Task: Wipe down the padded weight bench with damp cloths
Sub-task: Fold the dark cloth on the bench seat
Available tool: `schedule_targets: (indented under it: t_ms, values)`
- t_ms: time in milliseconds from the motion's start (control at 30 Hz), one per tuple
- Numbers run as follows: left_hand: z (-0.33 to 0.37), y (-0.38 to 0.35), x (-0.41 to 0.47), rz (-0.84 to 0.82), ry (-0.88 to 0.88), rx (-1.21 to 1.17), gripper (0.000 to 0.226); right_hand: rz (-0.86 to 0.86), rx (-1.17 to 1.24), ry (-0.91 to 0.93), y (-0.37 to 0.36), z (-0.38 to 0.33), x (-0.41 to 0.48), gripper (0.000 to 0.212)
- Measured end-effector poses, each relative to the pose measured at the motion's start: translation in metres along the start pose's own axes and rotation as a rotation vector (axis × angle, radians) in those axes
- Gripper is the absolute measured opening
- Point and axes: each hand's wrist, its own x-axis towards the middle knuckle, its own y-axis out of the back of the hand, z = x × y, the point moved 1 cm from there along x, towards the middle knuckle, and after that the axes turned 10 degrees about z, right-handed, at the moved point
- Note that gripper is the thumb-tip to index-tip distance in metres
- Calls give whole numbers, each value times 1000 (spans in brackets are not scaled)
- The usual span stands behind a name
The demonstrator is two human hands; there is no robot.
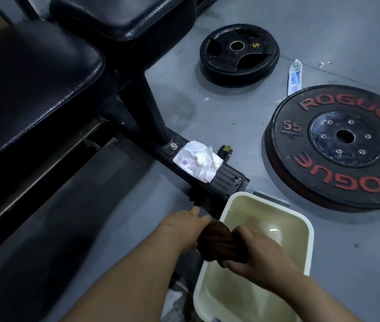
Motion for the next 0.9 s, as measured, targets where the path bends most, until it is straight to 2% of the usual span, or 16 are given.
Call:
schedule_targets:
  t_ms: [133, 300, 433, 500, 667, 900]
  values:
    - [-2, -2, 2, -42, -2, -42, 56, -7, 7, -23, -8, -2, 7, 43]
    - [-4, -6, -3, -40, 0, 59, 73, -2, 29, -53, -9, -7, 6, 47]
    - [-13, 2, -12, 66, -28, 99, 97, 69, 48, -13, 4, -8, 0, 86]
    - [-18, 11, -20, 105, -37, 75, 102, 96, 64, 32, 17, -11, -1, 98]
    - [-28, 48, -47, 270, -83, 40, 98, 111, 83, 154, 55, -27, 1, 102]
    - [-29, 115, -113, 524, -56, 20, 91, 265, 126, 354, 126, -74, 8, 100]
